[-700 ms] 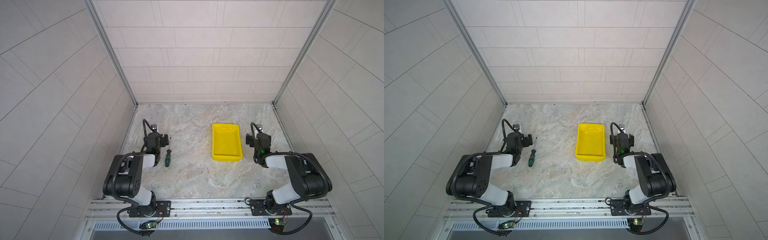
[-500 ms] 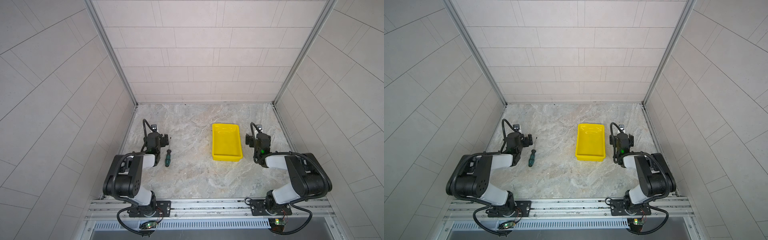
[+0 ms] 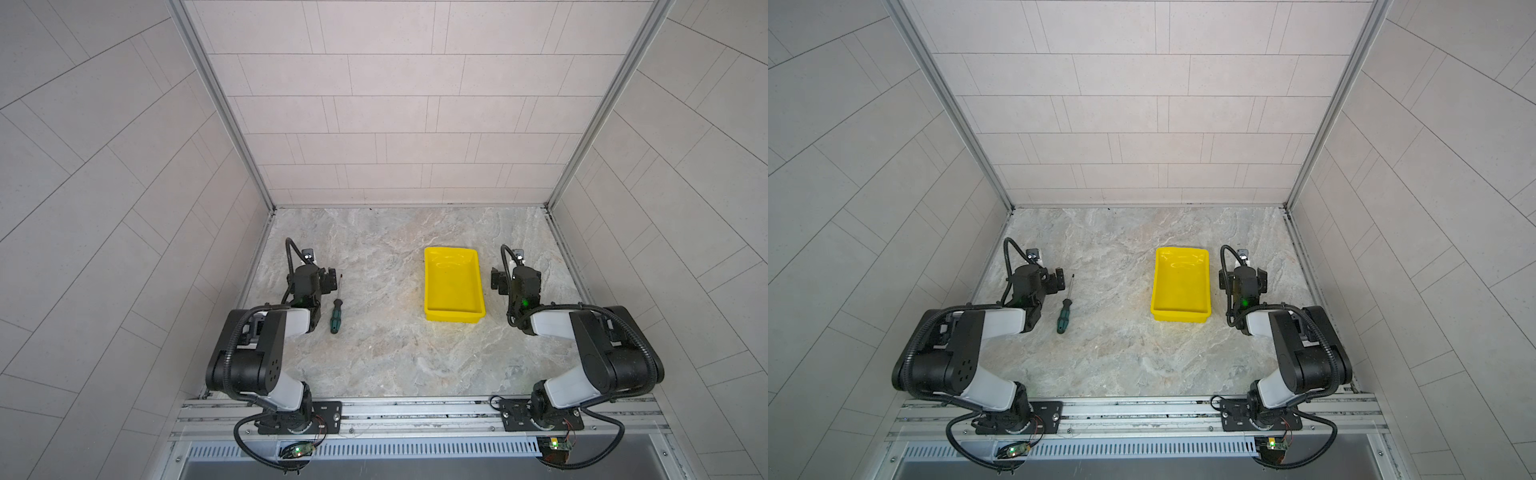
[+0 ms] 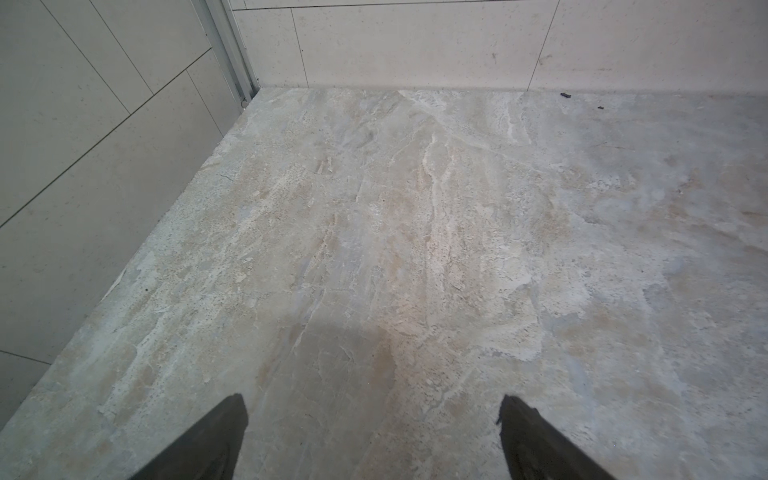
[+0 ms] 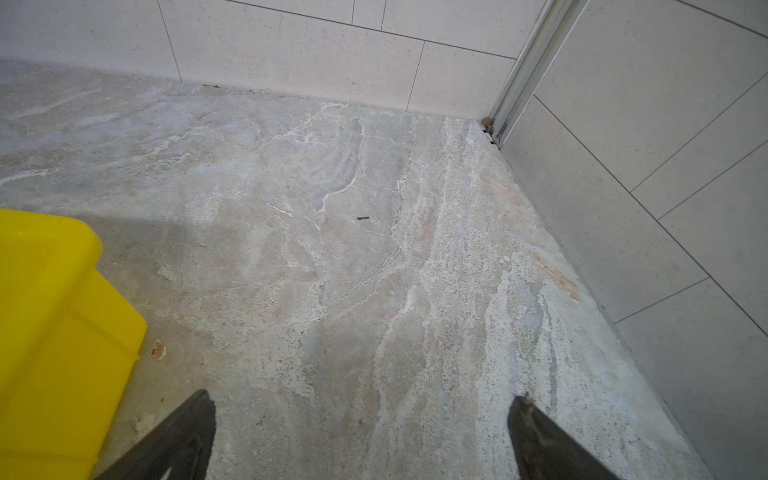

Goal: Put the screwdriver in the bin

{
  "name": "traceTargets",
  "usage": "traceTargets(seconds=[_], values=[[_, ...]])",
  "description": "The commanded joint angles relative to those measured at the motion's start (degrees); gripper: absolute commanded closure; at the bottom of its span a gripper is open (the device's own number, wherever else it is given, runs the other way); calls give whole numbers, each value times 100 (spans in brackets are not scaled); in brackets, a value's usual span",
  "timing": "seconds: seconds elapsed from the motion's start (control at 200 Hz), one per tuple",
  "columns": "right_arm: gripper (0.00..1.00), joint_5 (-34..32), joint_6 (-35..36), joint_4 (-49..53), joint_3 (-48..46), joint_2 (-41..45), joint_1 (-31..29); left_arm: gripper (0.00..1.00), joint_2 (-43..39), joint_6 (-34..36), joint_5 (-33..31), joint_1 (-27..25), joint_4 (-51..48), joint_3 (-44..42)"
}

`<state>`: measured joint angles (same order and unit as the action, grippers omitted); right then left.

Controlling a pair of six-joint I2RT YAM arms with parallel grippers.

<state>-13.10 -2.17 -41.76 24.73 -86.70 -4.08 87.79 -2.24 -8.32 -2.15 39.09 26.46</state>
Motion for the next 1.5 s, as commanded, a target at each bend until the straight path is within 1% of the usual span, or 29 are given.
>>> traceTargets(seconds=[0.0,0.33,0.42,0.445,0.475,0.571,0.616,0.666,0.741,0.821,0.866,0.931,0.986,1.041,1.096,1.181,1.266,1.326,1.361,1.411,1.496], values=[[0,-9,-48,62,27,4,6,0,-14,84,-82,-13,2,35],[0,-8,-57,62,27,4,6,0,-50,66,-56,39,-2,17],[0,-15,-55,62,22,3,9,0,-73,52,-191,13,32,2],[0,-14,-49,62,17,11,12,0,-111,-11,-338,-4,-113,62],[0,-8,-50,58,23,10,6,0,-155,-51,-368,12,-236,98],[0,-8,-55,27,-6,33,3,4,-275,-7,-309,-3,-502,218],[0,22,-29,-21,-47,112,4,3,-418,-72,-553,-47,-835,340],[0,9,-64,391,44,406,6,1,-630,-259,-791,-53,-1571,629],[0,-53,-272,1552,409,952,60,0,-930,-490,-791,-62,-2571,1062],[0,9,-594,2370,603,1472,57,0,-1268,-1086,-820,-66,-3630,1506],[0,81,-850,2998,830,1813,57,0,-1425,-1204,-392,-66,-4118,1757],[0,534,-989,3677,1040,2222,61,0,-1531,-1195,391,-66,-4767,2151],[0,798,-1086,4108,1289,2543,64,0,-1576,-1350,640,-101,-5212,2388],[0,895,-1319,4523,1474,2771,60,0,-1597,-1505,643,-154,-5756,2621],[0,1056,-1308,5054,1699,2932,59,0,-1598,-1577,536,-261,-6257,2777],[0,1131,-1331,5840,2111,2994,63,0,-1673,-1623,77,-586,-6935,2891],[0,1339,-1323,6334,2395,2995,64,0,-1800,-1743,-14,-772,-7641,2967],[0,1497,-1228,6489,2507,3008,61,2,-1944,-1888,212,-801,-7860,2847],[0,1534,-1198,6514,2511,3017,71,5,-2036,-1944,360,-812,-7885,2716],[0,1596,-1183,6507,2470,3007,72,13,-2126,-2095,432,-829,-7943,2577],[0,1798,-1171,6487,2397,2958,65,18,-2170,-2233,570,-876,-7914,2277]])
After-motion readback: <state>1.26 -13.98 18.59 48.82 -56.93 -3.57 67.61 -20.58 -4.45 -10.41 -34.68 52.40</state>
